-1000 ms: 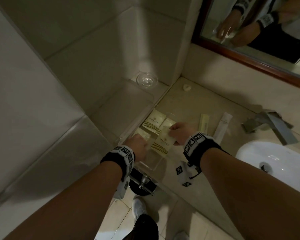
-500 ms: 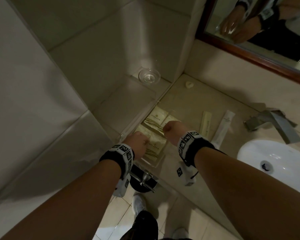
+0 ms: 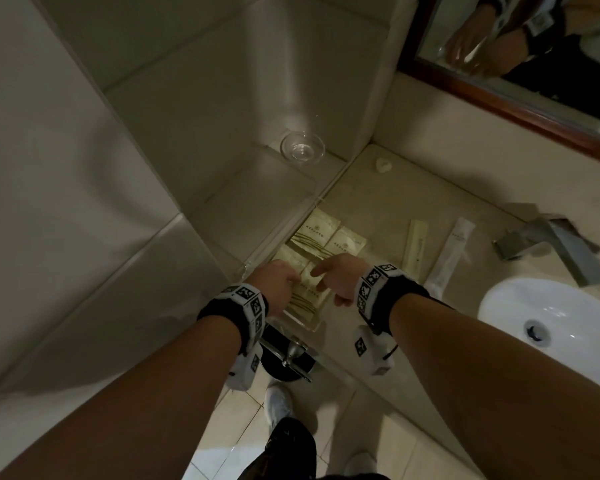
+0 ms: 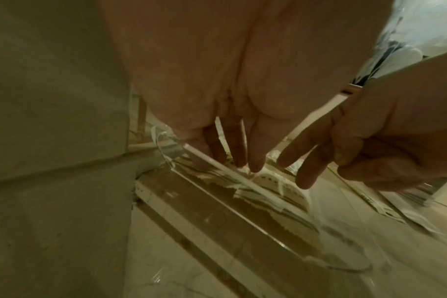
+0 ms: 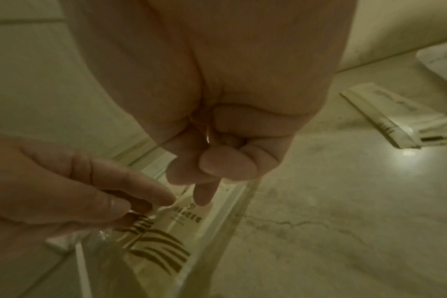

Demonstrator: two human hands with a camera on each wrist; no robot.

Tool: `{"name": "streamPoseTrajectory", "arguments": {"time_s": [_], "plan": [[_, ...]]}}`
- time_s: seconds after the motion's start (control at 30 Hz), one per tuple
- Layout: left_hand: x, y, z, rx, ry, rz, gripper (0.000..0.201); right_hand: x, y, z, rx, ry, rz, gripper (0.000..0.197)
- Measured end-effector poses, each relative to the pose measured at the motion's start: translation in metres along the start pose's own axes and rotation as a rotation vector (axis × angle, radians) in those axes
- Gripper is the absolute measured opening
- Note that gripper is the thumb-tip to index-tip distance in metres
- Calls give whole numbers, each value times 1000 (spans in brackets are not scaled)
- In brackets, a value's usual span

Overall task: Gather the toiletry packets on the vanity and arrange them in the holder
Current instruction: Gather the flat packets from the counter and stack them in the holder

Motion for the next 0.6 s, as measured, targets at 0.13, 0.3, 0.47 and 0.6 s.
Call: {"name": "streamPoseTrajectory", "arguments": {"time_s": [0.13, 0.3, 0.47, 0.6], "plan": [[-2, -1, 0, 47, -4, 35, 39, 6, 15, -2, 69, 7, -131, 57], [-4, -3, -1, 46, -2, 21, 37, 3, 17, 1, 139, 9, -145, 56], [-6, -2, -5, 52, -24, 29, 36, 0, 12, 5, 127, 17, -129, 54], [-8, -3, -5, 46, -47, 35, 35, -2, 10, 0, 214, -21, -140, 53]]}}
Point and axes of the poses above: each hand's wrist, its own x-axis away from the middle knuckle, its own y-axis out of the palm, z = x × y, the point moved 6 cm from there along -x, towards the middle knuckle, and after that the axes turned 8 degrees about z, right-handed, at the moved point
